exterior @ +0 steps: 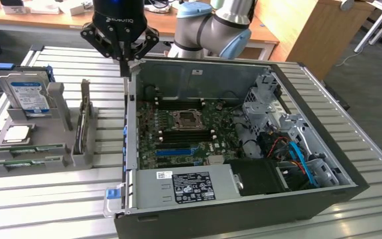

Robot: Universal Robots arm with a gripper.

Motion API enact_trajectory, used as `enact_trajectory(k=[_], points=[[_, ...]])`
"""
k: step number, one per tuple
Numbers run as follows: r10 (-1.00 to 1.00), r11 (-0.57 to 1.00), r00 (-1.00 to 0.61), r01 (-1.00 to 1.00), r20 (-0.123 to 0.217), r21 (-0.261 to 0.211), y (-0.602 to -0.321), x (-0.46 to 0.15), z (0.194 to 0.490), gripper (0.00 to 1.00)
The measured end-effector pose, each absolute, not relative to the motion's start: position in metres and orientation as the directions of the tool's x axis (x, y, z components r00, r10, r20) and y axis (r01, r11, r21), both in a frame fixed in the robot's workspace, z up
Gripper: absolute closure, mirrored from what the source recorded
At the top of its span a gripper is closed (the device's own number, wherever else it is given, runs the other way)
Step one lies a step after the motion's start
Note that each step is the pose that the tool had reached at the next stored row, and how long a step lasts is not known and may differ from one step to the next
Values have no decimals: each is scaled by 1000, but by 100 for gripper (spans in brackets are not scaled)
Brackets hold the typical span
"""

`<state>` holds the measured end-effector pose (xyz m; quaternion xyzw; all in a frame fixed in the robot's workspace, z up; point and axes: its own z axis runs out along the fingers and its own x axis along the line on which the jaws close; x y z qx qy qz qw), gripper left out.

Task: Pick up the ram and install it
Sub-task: 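Reach for the ram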

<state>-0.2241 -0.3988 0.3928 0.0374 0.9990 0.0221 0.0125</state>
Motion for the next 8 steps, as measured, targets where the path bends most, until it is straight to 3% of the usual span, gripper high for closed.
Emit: enact_trajectory(k=[8], points=[[75,996,-997,74,-23,45,-399,-240,393,89]])
